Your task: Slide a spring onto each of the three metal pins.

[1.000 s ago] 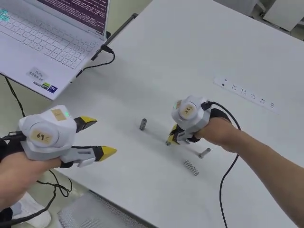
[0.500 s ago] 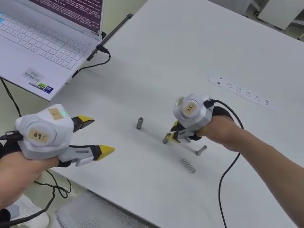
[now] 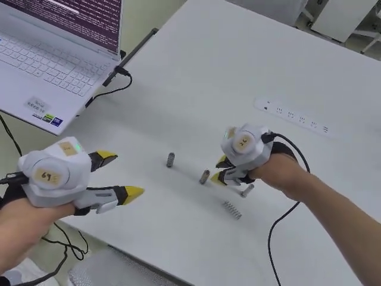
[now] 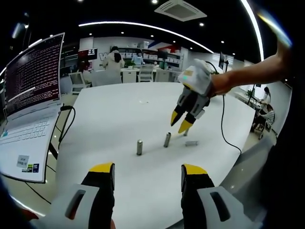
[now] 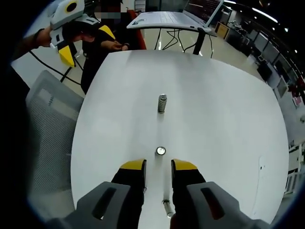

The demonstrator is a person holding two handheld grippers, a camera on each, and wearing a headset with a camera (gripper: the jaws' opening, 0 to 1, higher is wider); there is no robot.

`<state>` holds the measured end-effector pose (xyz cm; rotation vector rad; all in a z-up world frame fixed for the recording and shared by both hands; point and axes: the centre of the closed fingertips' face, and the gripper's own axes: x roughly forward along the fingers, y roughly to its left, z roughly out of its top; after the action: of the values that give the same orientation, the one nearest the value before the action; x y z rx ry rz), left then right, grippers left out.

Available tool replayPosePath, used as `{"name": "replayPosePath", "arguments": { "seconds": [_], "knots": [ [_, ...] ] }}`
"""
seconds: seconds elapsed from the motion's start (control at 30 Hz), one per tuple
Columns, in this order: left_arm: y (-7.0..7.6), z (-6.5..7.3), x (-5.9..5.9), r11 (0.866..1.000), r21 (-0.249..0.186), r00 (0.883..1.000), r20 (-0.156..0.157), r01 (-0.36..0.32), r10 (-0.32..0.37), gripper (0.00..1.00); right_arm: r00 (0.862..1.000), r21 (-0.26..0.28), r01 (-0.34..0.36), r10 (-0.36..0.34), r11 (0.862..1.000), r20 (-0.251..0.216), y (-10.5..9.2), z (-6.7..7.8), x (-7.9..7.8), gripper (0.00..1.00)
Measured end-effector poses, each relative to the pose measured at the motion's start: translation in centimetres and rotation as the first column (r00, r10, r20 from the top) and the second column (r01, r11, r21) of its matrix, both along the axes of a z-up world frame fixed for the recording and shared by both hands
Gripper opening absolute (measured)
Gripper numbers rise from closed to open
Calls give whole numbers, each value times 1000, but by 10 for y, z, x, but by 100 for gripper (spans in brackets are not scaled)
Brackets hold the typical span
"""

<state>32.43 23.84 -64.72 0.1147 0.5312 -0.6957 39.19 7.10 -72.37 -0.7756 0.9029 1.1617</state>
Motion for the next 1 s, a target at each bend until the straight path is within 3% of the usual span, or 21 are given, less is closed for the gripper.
{"name": "replayPosePath", "arguments": {
  "seconds": [0.5,1.0],
  "knots": [
    [0,5,-7,1000,-5,1000,15,-12,12,51,995,75,96,-98,993,17,-8,13,-5,22],
    [0,6,-7,1000,-5,1000,18,-14,14,51,986,134,158,-164,978,37,-16,21,-12,24]
  ]
}}
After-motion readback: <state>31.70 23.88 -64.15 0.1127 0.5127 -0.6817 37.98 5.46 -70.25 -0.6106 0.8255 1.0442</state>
